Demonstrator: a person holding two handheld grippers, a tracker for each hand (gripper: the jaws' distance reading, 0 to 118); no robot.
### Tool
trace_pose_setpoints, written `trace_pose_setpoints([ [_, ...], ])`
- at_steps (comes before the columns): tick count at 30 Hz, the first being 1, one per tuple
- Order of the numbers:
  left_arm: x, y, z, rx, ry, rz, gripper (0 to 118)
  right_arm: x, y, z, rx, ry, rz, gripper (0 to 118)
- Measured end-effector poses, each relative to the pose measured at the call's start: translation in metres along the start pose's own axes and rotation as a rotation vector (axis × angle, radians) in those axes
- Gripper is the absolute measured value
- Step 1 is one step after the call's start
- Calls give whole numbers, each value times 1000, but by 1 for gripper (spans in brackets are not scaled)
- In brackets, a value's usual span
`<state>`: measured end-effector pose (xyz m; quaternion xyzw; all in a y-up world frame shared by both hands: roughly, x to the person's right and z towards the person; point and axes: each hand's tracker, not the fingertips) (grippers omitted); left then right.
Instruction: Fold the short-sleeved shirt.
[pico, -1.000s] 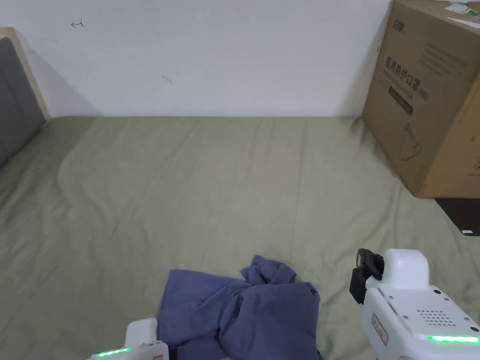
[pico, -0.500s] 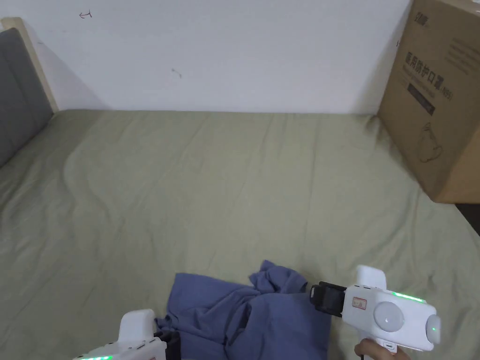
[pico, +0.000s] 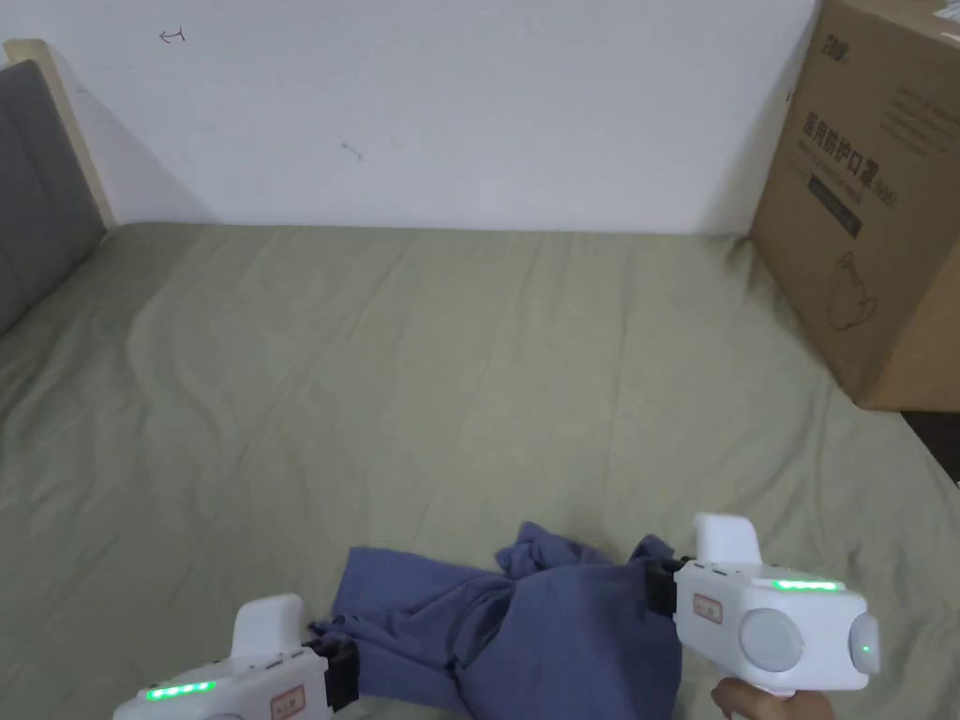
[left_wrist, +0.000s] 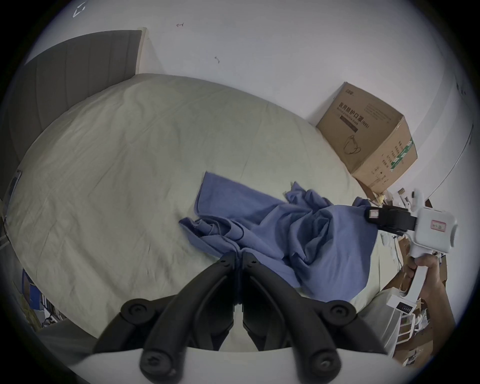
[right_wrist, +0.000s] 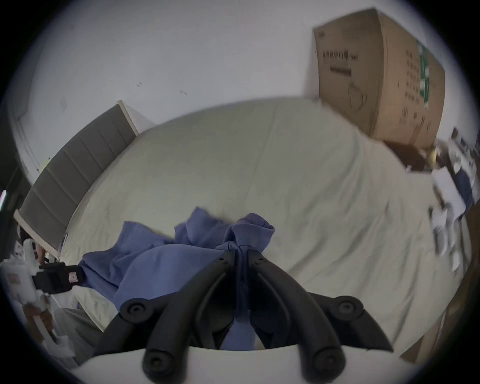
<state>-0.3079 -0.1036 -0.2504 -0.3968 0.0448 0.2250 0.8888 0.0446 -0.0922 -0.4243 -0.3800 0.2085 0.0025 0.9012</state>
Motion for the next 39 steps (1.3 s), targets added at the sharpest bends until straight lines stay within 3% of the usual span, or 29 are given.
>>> trace_pose_setpoints([
  [4, 11, 34, 11, 76, -21, -16, 4, 14, 41, 45, 136, -69, 36, 8],
  [17, 43, 242, 70, 400, 20, -102, 4, 52, 180, 120, 414, -168, -5, 8],
  [29, 65, 384, 91, 547, 119, -119, 4, 29, 281, 120, 560, -254, 59, 8],
  [32, 61, 403, 90, 556, 127, -113, 4, 32, 274, 122, 583, -263, 75, 8],
  [39, 59, 411, 69, 565, 300, -318, 4, 11, 288, 77, 593, -253, 90, 8],
])
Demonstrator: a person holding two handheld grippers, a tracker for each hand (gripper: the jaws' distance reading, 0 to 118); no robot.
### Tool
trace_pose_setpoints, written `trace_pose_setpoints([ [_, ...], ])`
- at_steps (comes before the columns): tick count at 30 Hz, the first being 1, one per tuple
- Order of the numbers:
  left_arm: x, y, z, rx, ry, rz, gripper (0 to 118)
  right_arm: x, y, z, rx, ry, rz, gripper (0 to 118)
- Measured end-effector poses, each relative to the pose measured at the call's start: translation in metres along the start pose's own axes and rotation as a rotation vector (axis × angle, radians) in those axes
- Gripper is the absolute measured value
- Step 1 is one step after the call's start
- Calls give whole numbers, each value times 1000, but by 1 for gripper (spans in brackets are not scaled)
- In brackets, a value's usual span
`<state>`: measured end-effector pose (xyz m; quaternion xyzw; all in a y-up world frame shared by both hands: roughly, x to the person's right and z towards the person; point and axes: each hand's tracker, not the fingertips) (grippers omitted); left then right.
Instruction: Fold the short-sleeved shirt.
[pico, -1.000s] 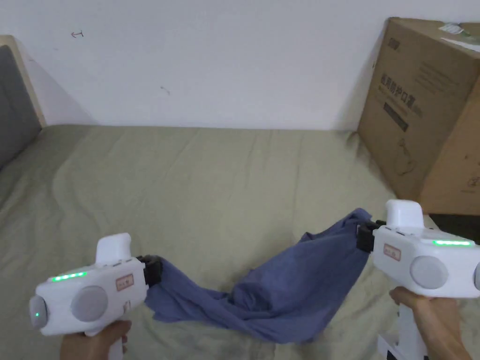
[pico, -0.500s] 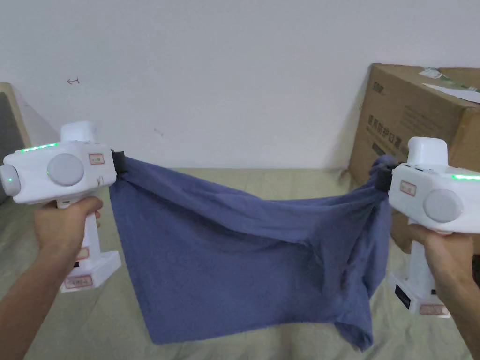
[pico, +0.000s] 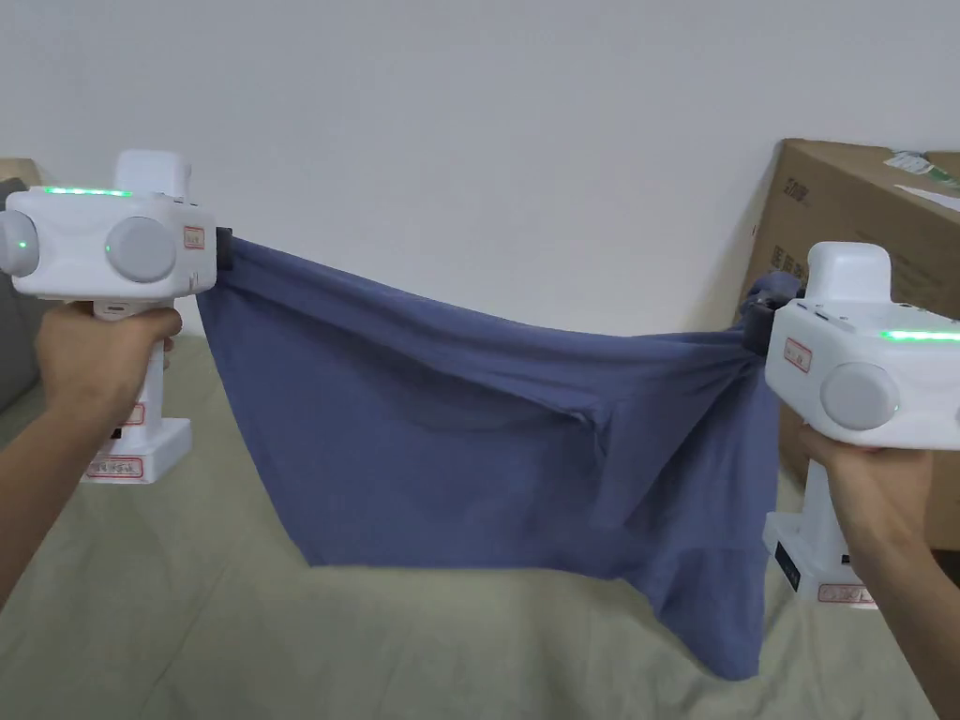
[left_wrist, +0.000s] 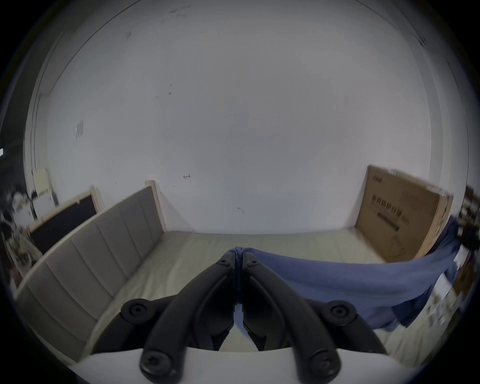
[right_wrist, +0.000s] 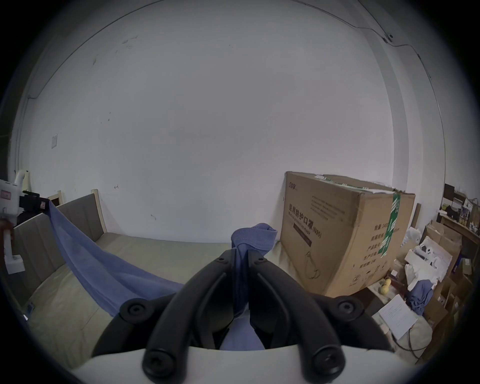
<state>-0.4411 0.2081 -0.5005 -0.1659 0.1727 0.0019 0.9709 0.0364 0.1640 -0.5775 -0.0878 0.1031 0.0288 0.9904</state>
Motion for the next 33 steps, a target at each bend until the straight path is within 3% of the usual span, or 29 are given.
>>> trace_pose_setpoints([
  [4, 0, -28, -8, -23, -2, -50, 4, -10, -30, -9, -41, 14, -12, 8],
  [12, -12, -132, 8, -151, -30, 4, 4, -12, -113, 16, -173, 30, -56, 8],
  [22, -30, -278, 132, -269, -56, 112, 4, -3, -221, 134, -314, 14, -166, 8],
  [33, -57, -394, 208, -420, -13, 210, 4, 4, -315, 241, -505, -41, -236, 8],
])
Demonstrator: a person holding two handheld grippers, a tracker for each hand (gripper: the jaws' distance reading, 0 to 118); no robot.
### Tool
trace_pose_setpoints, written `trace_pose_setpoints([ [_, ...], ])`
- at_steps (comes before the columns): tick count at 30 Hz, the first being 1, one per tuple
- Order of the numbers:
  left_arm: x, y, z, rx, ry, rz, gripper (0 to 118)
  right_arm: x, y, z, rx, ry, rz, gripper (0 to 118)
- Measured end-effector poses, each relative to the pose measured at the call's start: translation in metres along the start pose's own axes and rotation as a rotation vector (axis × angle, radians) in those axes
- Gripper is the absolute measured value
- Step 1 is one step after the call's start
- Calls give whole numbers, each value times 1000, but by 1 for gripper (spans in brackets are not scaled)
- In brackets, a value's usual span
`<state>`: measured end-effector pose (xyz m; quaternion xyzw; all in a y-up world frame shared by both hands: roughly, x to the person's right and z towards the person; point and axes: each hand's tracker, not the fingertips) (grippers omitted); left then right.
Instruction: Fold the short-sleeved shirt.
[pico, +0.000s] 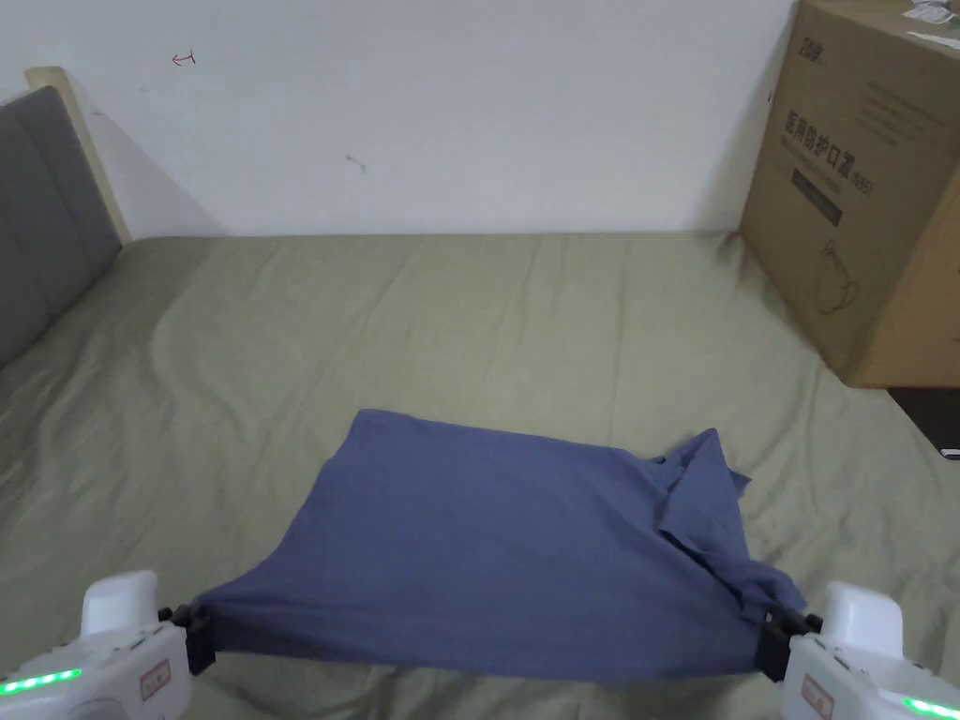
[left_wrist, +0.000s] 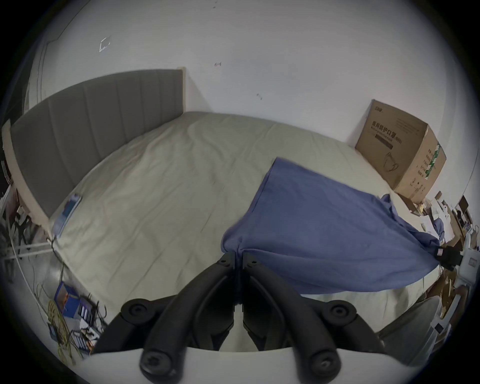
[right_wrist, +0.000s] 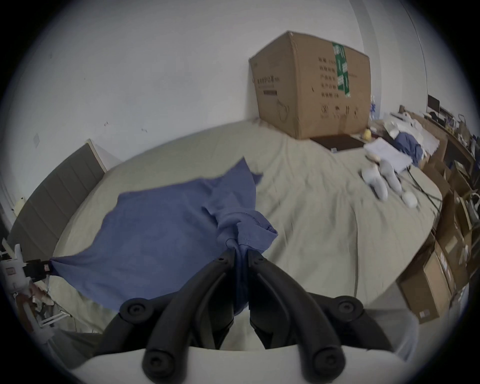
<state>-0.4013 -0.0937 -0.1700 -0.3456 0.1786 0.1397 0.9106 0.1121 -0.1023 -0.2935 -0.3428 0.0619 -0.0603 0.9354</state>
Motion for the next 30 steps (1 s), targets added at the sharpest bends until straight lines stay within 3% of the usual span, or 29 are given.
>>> trace_pose_setpoints([
  [8, -14, -47, -25, -208, 66, -12, 4, 4, -62, -23, -209, -70, 31, 9],
  [12, -19, -55, -42, -307, 38, 77, 6, 5, -65, -29, -236, -62, 32, 9],
  [13, -19, -56, -42, -307, 48, 86, 12, 4, -60, -27, -235, -63, 32, 22],
  [14, -19, -57, -41, -281, 57, 95, 34, 1, -54, -25, -233, -65, 39, 46],
  [16, -20, -52, -36, -250, 12, 158, 76, -3, -38, -17, -208, -51, 83, 81],
  [17, -19, -48, -34, -249, -21, 188, 85, -5, -30, -13, -184, -16, 100, 89],
  [21, -2, -6, -8, -114, -128, 259, 85, -22, 26, 17, -7, 8, 145, 90],
  [24, 20, 35, 20, 37, -192, 214, 85, -36, 68, 44, 156, 24, 165, 90],
  [30, 77, 95, 80, 382, -258, -3, 85, -65, 122, 103, 454, -8, 213, 90],
])
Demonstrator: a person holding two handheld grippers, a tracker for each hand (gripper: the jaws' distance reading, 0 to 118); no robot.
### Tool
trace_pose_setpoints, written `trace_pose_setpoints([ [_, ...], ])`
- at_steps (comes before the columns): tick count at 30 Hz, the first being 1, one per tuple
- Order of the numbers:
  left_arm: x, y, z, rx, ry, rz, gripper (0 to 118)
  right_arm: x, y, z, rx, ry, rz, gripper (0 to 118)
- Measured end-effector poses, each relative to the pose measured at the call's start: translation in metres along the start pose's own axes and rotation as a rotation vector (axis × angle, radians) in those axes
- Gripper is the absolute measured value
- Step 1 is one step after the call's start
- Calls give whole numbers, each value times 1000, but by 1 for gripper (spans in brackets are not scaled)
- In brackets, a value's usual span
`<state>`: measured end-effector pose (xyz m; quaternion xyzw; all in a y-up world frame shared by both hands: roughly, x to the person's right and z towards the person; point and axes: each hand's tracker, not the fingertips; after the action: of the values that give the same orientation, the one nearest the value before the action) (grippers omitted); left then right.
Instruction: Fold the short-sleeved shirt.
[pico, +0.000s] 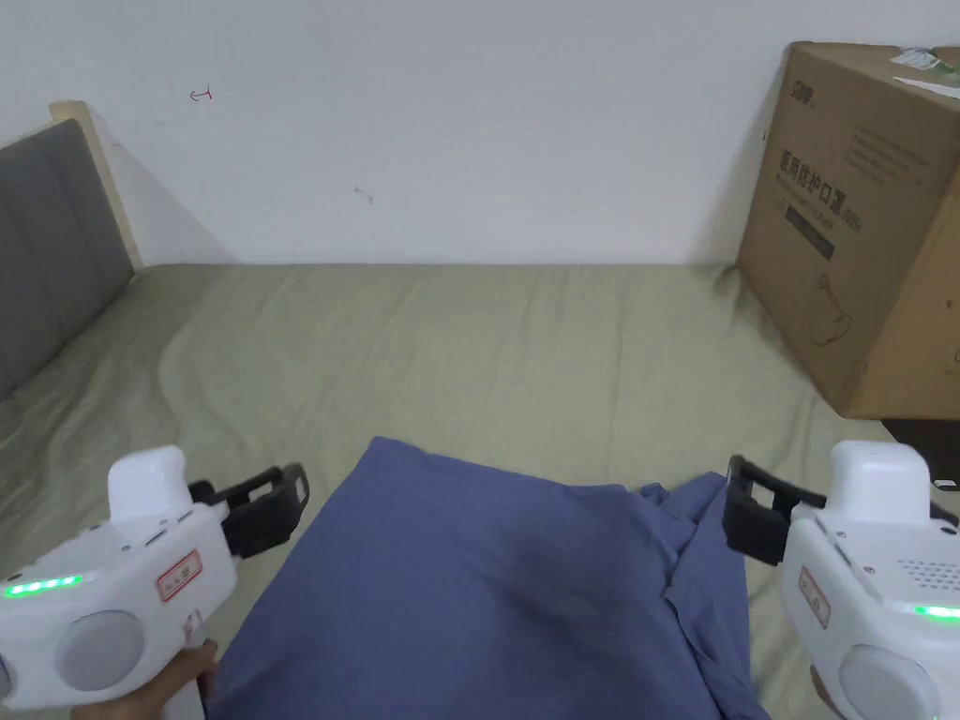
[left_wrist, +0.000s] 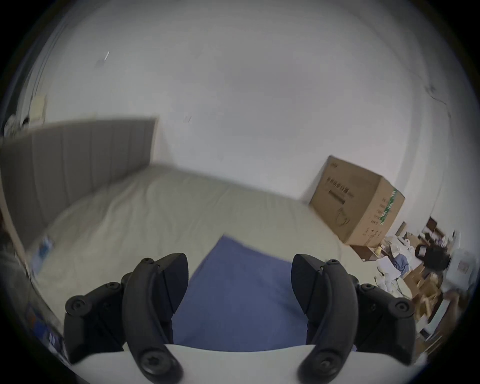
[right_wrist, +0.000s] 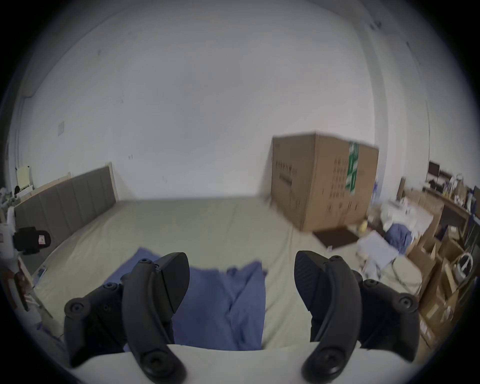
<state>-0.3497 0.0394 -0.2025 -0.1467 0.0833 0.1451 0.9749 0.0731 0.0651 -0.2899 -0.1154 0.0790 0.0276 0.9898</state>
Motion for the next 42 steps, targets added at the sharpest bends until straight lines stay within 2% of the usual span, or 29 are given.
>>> trace_pose_setpoints([
  [3, 26, 18, 5, 105, 11, -75, 83, -6, 18, 10, 96, -14, 12, 89],
  [4, 32, 20, 5, 133, 15, -89, 78, -7, 22, 13, 113, -15, 9, 84],
  [5, 38, 22, 5, 165, 18, -102, 62, -9, 24, 14, 128, -18, 8, 62],
  [6, 42, 24, 6, 189, 7, -109, 38, -10, 27, 16, 141, -21, 10, 37],
  [7, 43, 25, 7, 197, -11, -103, 4, -12, 28, 17, 143, -28, 14, 7],
  [8, 44, 26, 3, 186, -48, -83, 0, -14, 29, 16, 149, -39, 16, 0],
  [13, 49, 25, -18, 154, -59, -84, 0, -16, 22, 6, 165, -32, 28, 0],
  [17, 47, 29, -53, 54, -68, -81, 0, -12, 17, -9, 145, -27, -3, 0],
  [21, 38, 35, -104, -42, -93, -29, 0, -7, 15, -29, 123, -31, -13, 0],
  [24, 32, 40, -152, -142, -64, -79, 0, -4, 11, -51, 107, -39, -15, 0],
  [27, 22, 42, -209, -277, -77, -66, 0, 0, 9, -74, 82, -43, -12, 0],
  [28, 20, 43, -226, -308, -70, -51, 2, 1, 7, -82, 74, -45, -9, 0],
  [29, 17, 41, -247, -375, -58, -44, 11, 2, 6, -89, 66, -45, -6, 0],
  [30, 14, 38, -267, -422, -38, -40, 28, 3, 4, -98, 54, -47, -1, 0],
  [32, 8, 29, -304, -499, 13, -56, 82, 5, -2, -113, 34, -49, 10, 0],
  [33, 4, 22, -323, -540, 50, -46, 93, 7, -4, -120, 24, -53, 11, 0],
  [42, -22, -23, -433, -658, 133, -147, 95, 27, -46, -170, -92, -121, -11, 0],
])
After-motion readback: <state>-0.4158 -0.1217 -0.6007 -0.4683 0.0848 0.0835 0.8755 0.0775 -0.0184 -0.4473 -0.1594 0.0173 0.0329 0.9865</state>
